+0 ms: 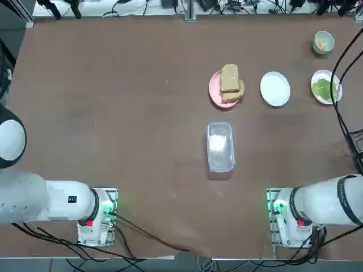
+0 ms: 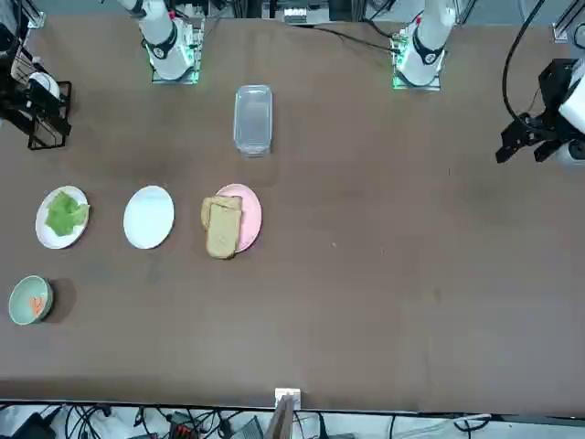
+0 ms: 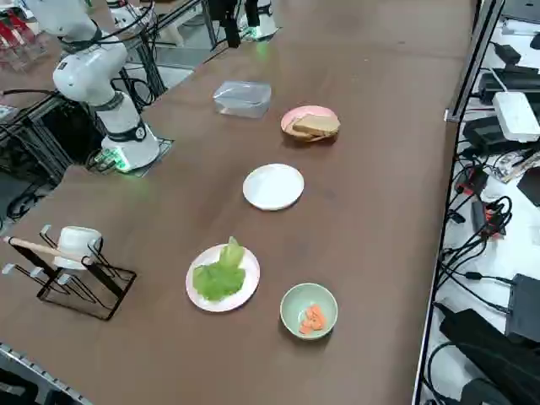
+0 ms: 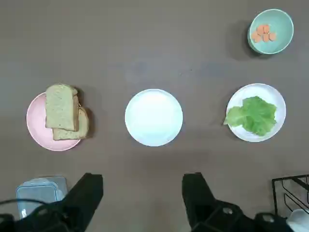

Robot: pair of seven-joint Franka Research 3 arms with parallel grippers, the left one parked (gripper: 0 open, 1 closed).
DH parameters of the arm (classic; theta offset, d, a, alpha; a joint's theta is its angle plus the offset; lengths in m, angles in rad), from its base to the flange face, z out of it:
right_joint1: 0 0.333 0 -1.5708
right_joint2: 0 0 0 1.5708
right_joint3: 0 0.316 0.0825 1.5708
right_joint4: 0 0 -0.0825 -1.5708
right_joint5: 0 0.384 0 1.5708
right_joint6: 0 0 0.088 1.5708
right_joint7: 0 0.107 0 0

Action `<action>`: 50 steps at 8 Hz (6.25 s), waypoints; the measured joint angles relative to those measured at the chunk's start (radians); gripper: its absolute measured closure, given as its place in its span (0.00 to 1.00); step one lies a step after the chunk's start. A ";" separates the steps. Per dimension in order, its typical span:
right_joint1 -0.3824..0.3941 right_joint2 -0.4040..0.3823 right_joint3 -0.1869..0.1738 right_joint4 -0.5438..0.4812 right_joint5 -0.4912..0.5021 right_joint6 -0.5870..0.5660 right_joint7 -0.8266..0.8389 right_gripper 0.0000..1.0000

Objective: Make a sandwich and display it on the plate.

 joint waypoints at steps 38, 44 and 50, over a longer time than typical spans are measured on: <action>0.122 0.978 0.039 0.330 0.671 0.259 -0.631 0.02; 0.123 0.984 0.051 0.330 0.675 0.240 -0.631 0.02; 0.124 0.984 0.054 0.330 0.676 0.240 -0.635 0.50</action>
